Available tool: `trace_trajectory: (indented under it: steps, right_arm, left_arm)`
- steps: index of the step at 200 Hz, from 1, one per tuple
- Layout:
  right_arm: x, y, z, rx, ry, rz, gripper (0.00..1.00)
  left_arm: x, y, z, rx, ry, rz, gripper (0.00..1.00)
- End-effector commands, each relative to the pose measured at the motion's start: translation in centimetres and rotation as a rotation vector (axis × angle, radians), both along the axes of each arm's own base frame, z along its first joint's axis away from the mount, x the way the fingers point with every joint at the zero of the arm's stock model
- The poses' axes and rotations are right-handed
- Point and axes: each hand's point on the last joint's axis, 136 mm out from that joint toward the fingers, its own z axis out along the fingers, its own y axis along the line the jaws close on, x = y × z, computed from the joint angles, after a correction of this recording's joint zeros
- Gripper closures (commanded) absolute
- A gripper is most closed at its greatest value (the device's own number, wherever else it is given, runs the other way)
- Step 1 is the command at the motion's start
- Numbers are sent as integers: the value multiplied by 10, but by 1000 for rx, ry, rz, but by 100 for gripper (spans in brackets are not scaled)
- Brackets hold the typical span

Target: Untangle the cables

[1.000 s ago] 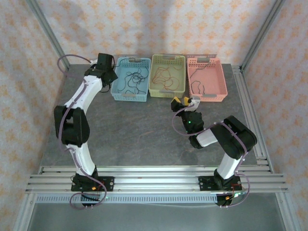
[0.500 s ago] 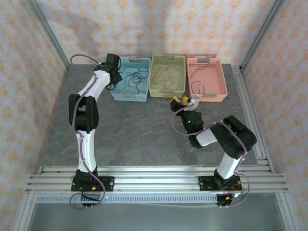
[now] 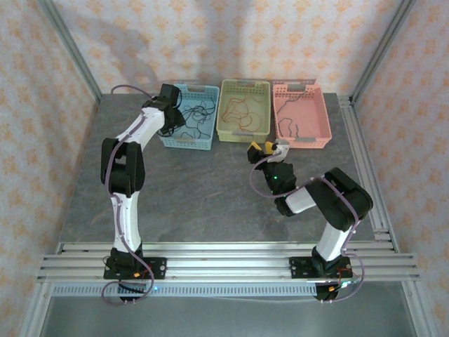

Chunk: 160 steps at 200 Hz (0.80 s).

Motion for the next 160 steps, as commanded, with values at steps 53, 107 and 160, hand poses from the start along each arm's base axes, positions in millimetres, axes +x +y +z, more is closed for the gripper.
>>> trace_trajectory:
  steps: [53,107,160]
  right_arm:
    - [2,2,10,19,-26,-2,40]
    - [1,-36,6,10,-13,-196,37]
    - [-2,-56,2,-23,-8,-310,31]
  left_arm:
    - [-67,2,101,-42,-363,-10,44]
    - [-156,61,85,255,-506,229,10]
    - [-199,103,66,535,-634,289,4]
